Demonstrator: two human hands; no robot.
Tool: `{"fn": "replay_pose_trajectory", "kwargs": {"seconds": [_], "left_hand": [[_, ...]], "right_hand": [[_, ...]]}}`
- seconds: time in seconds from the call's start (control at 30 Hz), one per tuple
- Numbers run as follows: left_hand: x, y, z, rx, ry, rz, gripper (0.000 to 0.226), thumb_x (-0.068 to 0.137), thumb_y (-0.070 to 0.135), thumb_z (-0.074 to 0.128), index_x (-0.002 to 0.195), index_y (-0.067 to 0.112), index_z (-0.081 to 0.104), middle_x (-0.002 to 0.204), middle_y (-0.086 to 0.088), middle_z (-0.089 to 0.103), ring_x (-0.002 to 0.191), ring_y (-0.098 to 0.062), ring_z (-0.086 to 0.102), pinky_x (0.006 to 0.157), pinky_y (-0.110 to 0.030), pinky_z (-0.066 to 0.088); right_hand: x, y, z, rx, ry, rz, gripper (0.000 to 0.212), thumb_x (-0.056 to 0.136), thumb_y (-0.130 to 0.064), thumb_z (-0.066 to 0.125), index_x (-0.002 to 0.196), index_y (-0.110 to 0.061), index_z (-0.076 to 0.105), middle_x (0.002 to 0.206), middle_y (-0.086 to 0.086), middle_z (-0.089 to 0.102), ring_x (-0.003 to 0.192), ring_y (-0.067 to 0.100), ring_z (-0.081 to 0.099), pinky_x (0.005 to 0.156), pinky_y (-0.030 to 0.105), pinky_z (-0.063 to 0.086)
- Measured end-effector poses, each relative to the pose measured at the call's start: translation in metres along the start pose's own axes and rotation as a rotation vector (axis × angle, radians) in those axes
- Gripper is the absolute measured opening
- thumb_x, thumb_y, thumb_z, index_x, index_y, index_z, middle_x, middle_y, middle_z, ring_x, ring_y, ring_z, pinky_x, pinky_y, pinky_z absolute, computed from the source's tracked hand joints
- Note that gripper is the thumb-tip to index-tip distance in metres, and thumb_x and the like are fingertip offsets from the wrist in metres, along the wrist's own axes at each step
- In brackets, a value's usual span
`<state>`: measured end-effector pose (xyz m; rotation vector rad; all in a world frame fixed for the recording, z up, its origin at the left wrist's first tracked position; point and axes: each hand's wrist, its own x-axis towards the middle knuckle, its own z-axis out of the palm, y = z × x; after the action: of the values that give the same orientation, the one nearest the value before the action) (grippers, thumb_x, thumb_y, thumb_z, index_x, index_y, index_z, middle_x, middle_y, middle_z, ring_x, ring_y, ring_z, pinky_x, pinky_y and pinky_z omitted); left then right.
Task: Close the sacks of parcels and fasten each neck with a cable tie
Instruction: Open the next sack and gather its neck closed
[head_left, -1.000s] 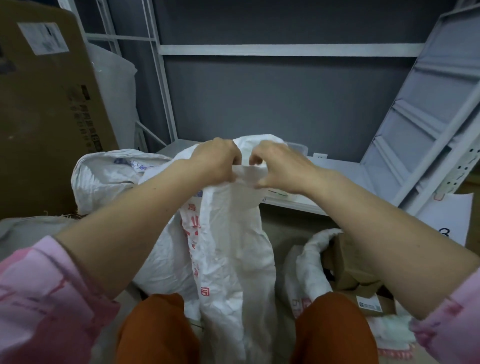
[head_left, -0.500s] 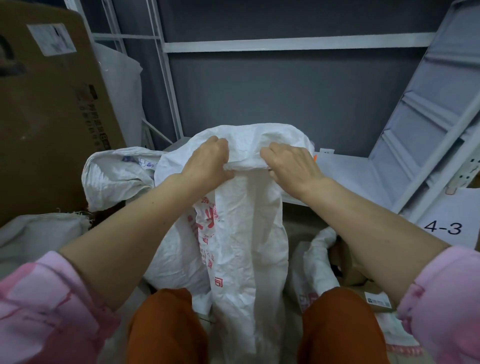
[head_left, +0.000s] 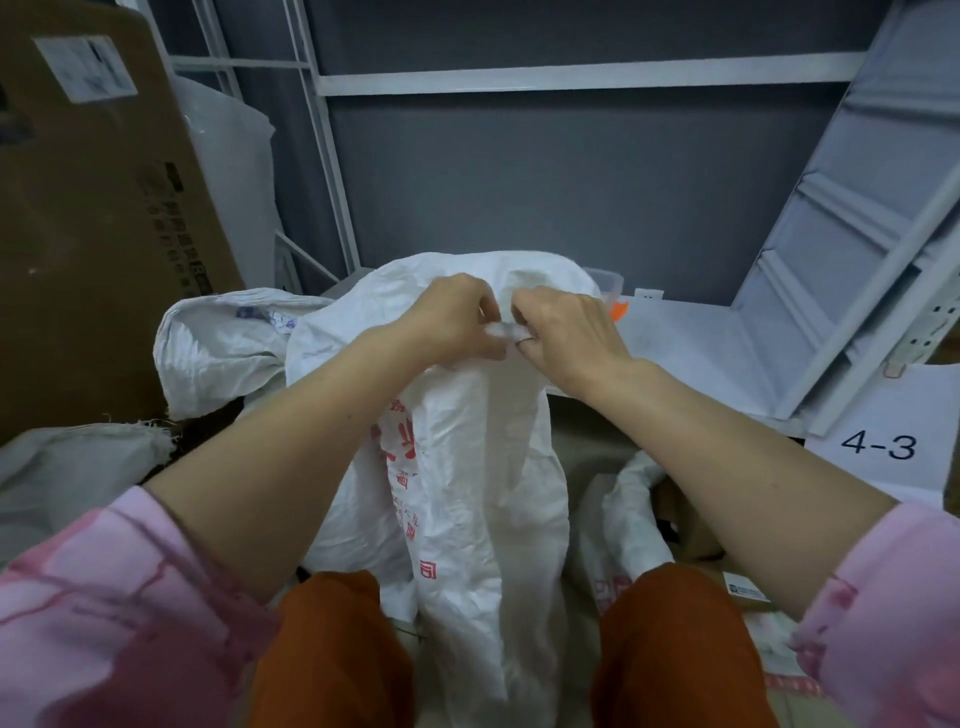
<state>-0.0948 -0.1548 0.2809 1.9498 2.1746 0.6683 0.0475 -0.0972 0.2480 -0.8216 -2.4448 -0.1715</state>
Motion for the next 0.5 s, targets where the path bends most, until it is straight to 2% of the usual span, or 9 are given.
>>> {"fn": "replay_pose_trajectory", "kwargs": {"seconds": [0.1, 0.13, 0.2, 0.23, 0.3, 0.37, 0.43, 0.5], "left_hand": [[0.002, -0.007, 0.013, 0.166, 0.044, 0.010, 0.014, 0.075, 0.018, 0.070, 0.076, 0.020, 0.056, 0.078, 0.001, 0.060, 0.072, -0.018, 0.055, 0.060, -0.027, 0.041], [0.001, -0.010, 0.017, 0.209, 0.069, 0.029, 0.014, 0.075, 0.012, 0.066, 0.075, 0.019, 0.053, 0.077, 0.000, 0.058, 0.074, -0.020, 0.054, 0.061, -0.028, 0.040], [-0.001, -0.013, 0.024, 0.282, 0.113, 0.087, 0.019, 0.074, 0.004, 0.059, 0.074, 0.018, 0.046, 0.073, 0.000, 0.053, 0.073, -0.024, 0.051, 0.060, -0.030, 0.036], [-0.002, -0.014, 0.027, 0.313, 0.131, 0.123, 0.022, 0.073, 0.001, 0.056, 0.073, 0.018, 0.042, 0.071, 0.000, 0.051, 0.071, -0.025, 0.049, 0.059, -0.031, 0.035], [-0.004, -0.013, 0.031, 0.351, 0.152, 0.189, 0.024, 0.072, -0.002, 0.053, 0.071, 0.017, 0.039, 0.071, -0.001, 0.050, 0.068, -0.026, 0.048, 0.058, -0.032, 0.034], [-0.006, -0.012, 0.033, 0.381, 0.154, 0.245, 0.024, 0.071, -0.003, 0.052, 0.072, 0.017, 0.039, 0.074, -0.002, 0.050, 0.066, -0.025, 0.048, 0.058, -0.033, 0.035], [-0.008, -0.016, 0.033, 0.384, 0.165, 0.271, 0.023, 0.071, -0.003, 0.053, 0.073, 0.016, 0.039, 0.074, -0.001, 0.050, 0.066, -0.025, 0.048, 0.058, -0.033, 0.036], [-0.011, -0.026, 0.032, 0.359, 0.214, 0.264, 0.024, 0.071, -0.003, 0.054, 0.074, 0.016, 0.039, 0.073, -0.001, 0.047, 0.065, -0.026, 0.047, 0.058, -0.032, 0.034]], "right_hand": [[0.004, 0.002, -0.014, 0.312, -0.139, 0.242, 0.029, 0.077, -0.038, 0.071, 0.085, -0.010, 0.065, 0.086, 0.002, 0.065, 0.083, 0.021, 0.059, 0.071, 0.034, 0.048], [0.006, 0.006, -0.018, 0.412, -0.089, 0.344, 0.029, 0.074, -0.035, 0.075, 0.085, -0.010, 0.067, 0.088, 0.000, 0.067, 0.086, 0.019, 0.061, 0.074, 0.034, 0.050], [0.012, 0.019, -0.023, 0.435, 0.049, 0.567, 0.027, 0.076, -0.030, 0.075, 0.094, -0.012, 0.065, 0.092, -0.003, 0.062, 0.091, 0.018, 0.059, 0.079, 0.033, 0.049], [0.014, 0.027, -0.024, 0.409, 0.063, 0.664, 0.028, 0.077, -0.031, 0.074, 0.094, -0.013, 0.062, 0.089, -0.003, 0.056, 0.088, 0.018, 0.055, 0.075, 0.034, 0.048], [0.016, 0.036, -0.025, 0.426, -0.015, 0.792, 0.031, 0.075, -0.034, 0.074, 0.079, -0.013, 0.052, 0.075, -0.002, 0.048, 0.075, 0.020, 0.047, 0.056, 0.031, 0.041], [0.020, 0.038, -0.017, 0.538, -0.129, 0.852, 0.028, 0.076, -0.030, 0.073, 0.084, -0.012, 0.054, 0.071, 0.003, 0.052, 0.059, 0.019, 0.045, 0.047, 0.027, 0.034], [0.019, 0.040, -0.013, 0.683, -0.181, 0.925, 0.022, 0.083, -0.022, 0.070, 0.089, -0.006, 0.056, 0.067, 0.006, 0.051, 0.049, 0.014, 0.040, 0.043, 0.024, 0.032], [0.015, 0.053, -0.012, 0.998, -0.137, 1.055, 0.020, 0.087, -0.015, 0.067, 0.077, -0.007, 0.052, 0.065, 0.004, 0.047, 0.046, 0.011, 0.037, 0.035, 0.018, 0.025]]}}
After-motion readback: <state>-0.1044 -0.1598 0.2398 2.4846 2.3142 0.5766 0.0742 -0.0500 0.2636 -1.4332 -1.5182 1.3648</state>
